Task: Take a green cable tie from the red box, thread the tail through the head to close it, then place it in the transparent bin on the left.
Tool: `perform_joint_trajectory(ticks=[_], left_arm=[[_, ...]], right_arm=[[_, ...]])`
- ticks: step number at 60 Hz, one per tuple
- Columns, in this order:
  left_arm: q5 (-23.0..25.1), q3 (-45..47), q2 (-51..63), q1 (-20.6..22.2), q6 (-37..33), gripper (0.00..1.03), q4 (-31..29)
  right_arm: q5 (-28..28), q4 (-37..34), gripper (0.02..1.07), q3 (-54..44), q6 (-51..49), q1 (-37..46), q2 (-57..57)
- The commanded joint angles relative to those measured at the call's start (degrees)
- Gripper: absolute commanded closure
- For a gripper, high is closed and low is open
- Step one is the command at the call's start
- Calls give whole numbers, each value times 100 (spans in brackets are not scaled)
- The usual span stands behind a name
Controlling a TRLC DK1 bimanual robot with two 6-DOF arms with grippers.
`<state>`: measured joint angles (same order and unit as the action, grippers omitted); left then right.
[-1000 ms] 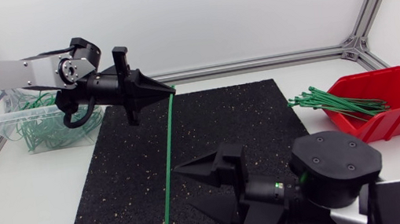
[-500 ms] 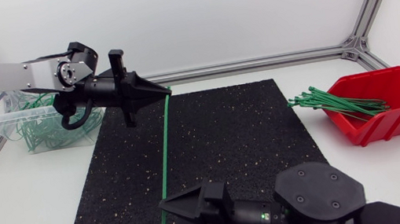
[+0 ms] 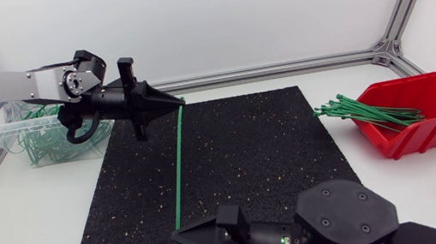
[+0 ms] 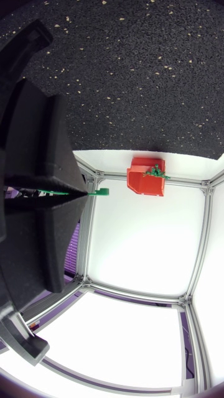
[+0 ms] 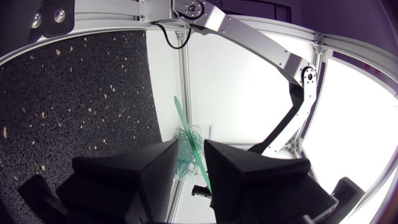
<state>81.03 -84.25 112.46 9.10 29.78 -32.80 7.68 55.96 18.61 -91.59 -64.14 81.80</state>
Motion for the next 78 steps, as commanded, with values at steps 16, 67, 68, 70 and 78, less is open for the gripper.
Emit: perform_joint_trajectory(ticks=[16,67,68,70,78], left_arm=[[132,154,135,21,-86,100,-78],[-202,910,-735,311,-3374,100,-1405],[-246,919,-752,320,-3417,100,-1405],[-299,928,-770,355,-3488,100,-1396],[-413,972,-796,461,-3681,100,-1203]], right_arm=[[93,116,101,116,-113,-11,161],[700,-2221,101,740,2770,842,-841],[726,-2301,101,749,2831,868,-867],[770,-2485,101,784,2963,938,-920],[1200,-2977,101,837,3525,1290,-1140]])
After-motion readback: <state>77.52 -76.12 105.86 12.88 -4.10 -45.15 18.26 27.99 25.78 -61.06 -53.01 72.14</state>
